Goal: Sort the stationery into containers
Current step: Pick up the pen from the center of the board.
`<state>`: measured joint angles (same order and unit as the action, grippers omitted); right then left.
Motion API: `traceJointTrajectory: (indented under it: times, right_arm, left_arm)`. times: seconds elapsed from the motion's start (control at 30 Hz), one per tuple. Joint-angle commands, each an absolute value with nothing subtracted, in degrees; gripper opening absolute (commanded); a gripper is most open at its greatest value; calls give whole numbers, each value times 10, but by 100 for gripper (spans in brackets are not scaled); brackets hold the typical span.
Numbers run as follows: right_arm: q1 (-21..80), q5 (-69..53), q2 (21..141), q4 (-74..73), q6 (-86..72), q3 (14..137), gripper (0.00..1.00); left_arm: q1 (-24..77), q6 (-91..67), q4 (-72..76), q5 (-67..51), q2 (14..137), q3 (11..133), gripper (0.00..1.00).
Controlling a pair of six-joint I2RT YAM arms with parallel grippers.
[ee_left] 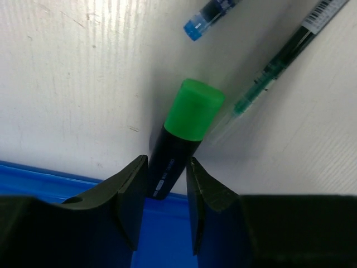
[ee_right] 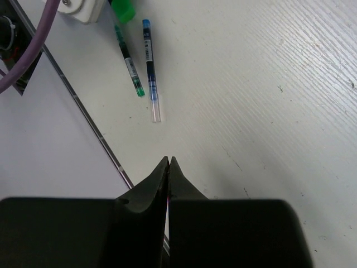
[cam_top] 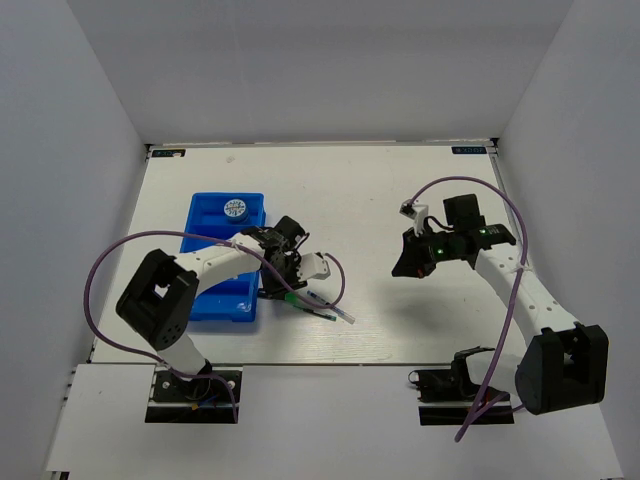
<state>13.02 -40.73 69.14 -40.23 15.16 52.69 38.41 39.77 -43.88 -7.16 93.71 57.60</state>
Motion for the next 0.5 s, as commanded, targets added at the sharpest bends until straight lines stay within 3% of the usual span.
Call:
traceJointTrajectory:
  times: [0.0, 0.27, 0.47]
  right_arm:
    - [123, -441, 682, -402, 152, 523, 0]
    - [106, -453, 683, -403, 156, 520, 0]
    - [96, -463, 685, -409, 161, 521, 0]
  left_arm:
    - [379, 411, -416, -68, 940, 571, 45]
    - [390, 406, -403, -61, 973, 564, 53]
    - [397, 389, -382, -51, 993, 544, 50]
